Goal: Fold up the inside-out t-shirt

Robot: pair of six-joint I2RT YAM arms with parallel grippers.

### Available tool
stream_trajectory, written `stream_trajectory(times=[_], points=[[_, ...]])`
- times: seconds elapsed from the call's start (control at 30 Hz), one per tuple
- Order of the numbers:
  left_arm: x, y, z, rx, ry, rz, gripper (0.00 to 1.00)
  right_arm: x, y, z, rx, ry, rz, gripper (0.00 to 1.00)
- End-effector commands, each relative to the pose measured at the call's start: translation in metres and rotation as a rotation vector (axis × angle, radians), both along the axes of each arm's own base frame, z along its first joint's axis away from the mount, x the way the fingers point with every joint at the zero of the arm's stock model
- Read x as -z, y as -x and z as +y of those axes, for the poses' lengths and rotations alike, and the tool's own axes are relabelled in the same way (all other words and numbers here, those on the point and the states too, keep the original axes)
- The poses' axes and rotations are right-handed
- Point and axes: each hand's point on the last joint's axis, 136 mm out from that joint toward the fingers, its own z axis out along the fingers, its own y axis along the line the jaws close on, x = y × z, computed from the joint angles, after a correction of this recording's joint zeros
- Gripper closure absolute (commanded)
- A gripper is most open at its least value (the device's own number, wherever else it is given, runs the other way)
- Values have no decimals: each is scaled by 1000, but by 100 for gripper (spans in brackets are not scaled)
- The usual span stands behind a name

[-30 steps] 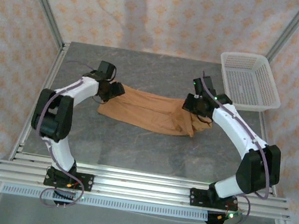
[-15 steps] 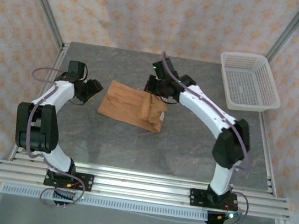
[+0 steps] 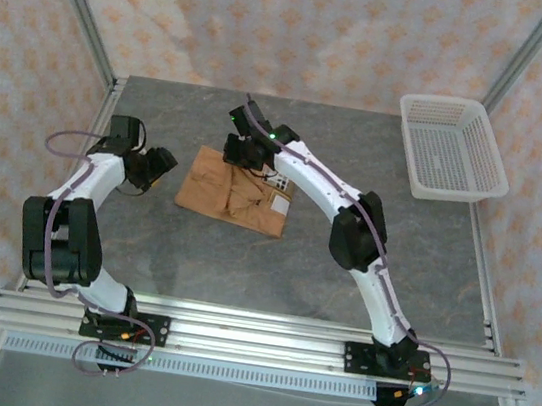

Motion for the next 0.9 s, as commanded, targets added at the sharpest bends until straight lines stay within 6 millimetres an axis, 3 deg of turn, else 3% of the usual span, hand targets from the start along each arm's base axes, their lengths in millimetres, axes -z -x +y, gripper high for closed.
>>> stream_trajectory(times=[0.0,0.1,0.17,0.27,0.33,0.47,0.57,0.67,0.87], points=[[-12,5,0,0,-4,-40,41,8,9,17,-30,-38,89,71],[-16,12,1,-8,-14,-45,41,-14,17,26,-58,-71,98,64],[-24,18,3,-17,-33,-59,41,-41,21,20,-61,-83,64,55],[-36,25,-1,-17,-43,-95,44,-72,24,-13,-18,-19,-16,53],[-47,28,-13,2,-44,-132,45,-77,26,-45,34,34,-43,56],[-68,29,-58,80,-73,-206,46,-44,28,-117,200,15,-31,81],[-75,28,-95,134,-74,-253,48,-11,25,-147,282,-120,26,90],[-73,21,-125,163,-78,-283,52,14,12,-154,297,-154,50,94],[-52,3,-200,258,-42,-257,56,76,-17,-145,309,-129,151,99]])
